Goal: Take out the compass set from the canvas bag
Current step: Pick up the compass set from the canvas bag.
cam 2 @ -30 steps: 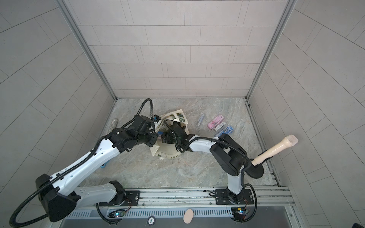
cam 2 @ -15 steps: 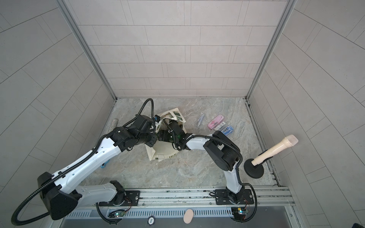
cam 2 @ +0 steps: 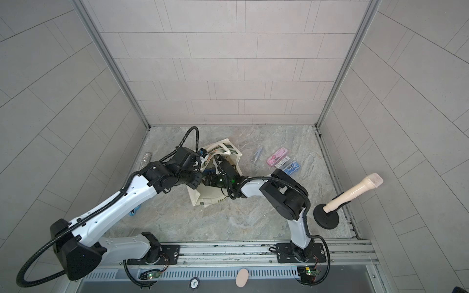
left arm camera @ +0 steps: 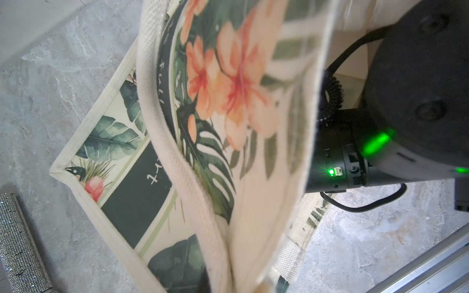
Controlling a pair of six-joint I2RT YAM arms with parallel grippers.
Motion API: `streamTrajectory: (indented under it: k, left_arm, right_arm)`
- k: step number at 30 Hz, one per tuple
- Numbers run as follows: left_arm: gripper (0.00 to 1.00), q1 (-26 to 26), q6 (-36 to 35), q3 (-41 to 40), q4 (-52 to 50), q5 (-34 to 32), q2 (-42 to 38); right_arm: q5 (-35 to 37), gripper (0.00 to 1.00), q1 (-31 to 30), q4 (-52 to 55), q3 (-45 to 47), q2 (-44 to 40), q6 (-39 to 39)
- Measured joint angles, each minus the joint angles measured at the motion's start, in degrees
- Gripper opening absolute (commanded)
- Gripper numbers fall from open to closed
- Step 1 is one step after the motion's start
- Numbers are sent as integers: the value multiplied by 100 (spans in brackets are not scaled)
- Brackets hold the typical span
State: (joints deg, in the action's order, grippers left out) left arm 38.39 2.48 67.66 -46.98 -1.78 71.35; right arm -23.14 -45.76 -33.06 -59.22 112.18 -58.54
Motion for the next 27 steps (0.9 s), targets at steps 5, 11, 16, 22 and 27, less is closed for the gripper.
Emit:
streamTrajectory:
  k: [5, 11, 16, 22, 27]
  left_arm:
    - [0, 0, -4, 44, -33, -13, 2]
    - [0, 0, -31, 44, -44, -20, 2]
    - [0, 0, -59, 52, -48, -22, 2]
    - [0, 0, -63, 61, -90, -59, 2]
    - [0, 0, -63, 116, -142, -109, 2]
  right_arm:
    - [-31, 40, 0, -13, 0, -2, -2]
    - [-70, 34, 0, -11, 0, 0, 4]
    - [-70, 29, 0, 0, 0, -2, 31]
    - [-98, 23, -11, 107, 2, -101, 153]
    - [-105, 23, -15, 380, 72, -328, 271]
